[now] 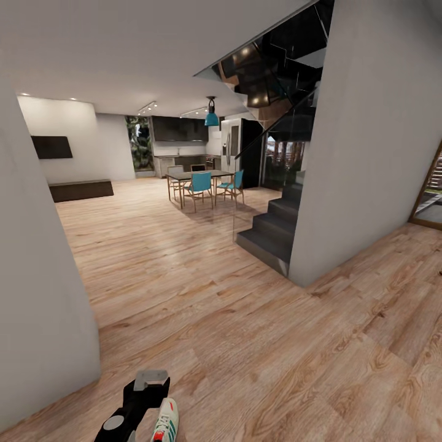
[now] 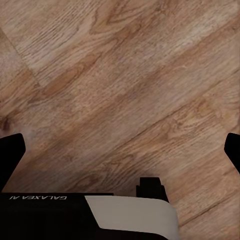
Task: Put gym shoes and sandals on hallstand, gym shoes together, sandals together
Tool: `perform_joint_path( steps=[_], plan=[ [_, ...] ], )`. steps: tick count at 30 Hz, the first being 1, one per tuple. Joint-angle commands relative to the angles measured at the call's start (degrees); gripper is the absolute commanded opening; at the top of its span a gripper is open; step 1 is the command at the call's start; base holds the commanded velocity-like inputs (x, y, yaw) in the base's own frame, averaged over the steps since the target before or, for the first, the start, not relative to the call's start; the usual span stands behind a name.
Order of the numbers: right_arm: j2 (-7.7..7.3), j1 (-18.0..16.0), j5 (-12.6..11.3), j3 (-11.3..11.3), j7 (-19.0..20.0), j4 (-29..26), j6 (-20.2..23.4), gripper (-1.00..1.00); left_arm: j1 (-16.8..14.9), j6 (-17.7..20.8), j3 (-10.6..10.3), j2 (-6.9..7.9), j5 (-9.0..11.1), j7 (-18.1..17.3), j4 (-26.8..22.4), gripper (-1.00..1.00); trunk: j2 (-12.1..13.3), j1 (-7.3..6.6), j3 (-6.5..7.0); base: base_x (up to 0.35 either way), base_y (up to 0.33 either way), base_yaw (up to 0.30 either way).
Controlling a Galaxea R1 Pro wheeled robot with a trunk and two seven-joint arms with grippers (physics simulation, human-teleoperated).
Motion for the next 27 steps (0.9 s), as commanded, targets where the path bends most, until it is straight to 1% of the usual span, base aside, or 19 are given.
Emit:
perform_joint_path(
  steps=[1,8,20,27],
  plan=[
    [-0.02,0.0,-0.5,0.0,-0.1,-0.1,0.3,1.00,0.0,0.3,0.0,-0.01,0.0,0.0,-0.1,1.00,0.0,0.00,-0.06,-0.058,0.039,0.000],
    [-0.02,0.0,-0.5,0.0,-0.1,-0.1,0.3,1.00,0.0,0.3,0.0,-0.01,0.0,0.0,-0.1,1.00,0.0,0.00,-0.06,-0.097,0.092,0.000],
    [-0.02,0.0,-0.4,0.0,-0.1,-0.1,0.3,1.00,0.0,0.3,0.0,-0.01,0.0,0.0,-0.1,1.00,0.0,0.00,-0.06,-0.008,0.012,0.000],
    [-0.02,0.0,-0.4,0.0,-0.1,-0.1,0.3,1.00,0.0,0.3,0.0,-0.01,0.0,0.0,0.0,1.00,0.0,0.00,-0.06,-0.061,0.140,0.000]
  ],
)
